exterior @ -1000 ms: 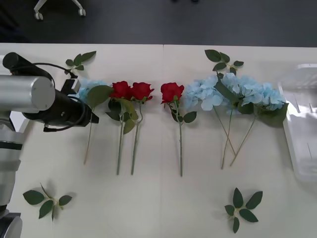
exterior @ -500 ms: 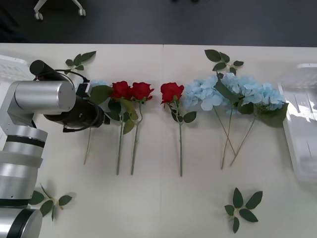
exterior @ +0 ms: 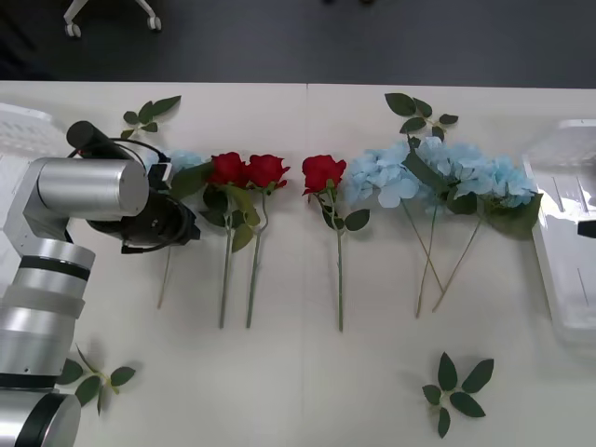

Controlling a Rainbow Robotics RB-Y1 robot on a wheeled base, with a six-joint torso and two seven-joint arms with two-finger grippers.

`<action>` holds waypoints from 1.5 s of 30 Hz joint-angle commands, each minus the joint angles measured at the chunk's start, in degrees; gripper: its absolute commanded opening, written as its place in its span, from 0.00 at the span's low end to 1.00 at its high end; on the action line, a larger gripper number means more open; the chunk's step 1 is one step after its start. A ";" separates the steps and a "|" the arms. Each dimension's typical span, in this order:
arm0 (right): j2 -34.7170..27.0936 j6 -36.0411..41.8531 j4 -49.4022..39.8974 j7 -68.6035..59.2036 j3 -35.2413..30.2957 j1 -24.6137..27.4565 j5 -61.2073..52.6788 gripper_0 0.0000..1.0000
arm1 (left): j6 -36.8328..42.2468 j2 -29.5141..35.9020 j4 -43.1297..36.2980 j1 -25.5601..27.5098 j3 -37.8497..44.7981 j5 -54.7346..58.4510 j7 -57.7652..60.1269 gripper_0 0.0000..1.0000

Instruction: Put the red flowers into the right box and the blue flowers into the left box

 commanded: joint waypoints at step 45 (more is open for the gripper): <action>19.39 -7.13 8.96 -31.55 24.87 -10.47 29.41 0.86 | 19.67 13.29 -39.51 9.69 26.82 9.99 1.32 0.00</action>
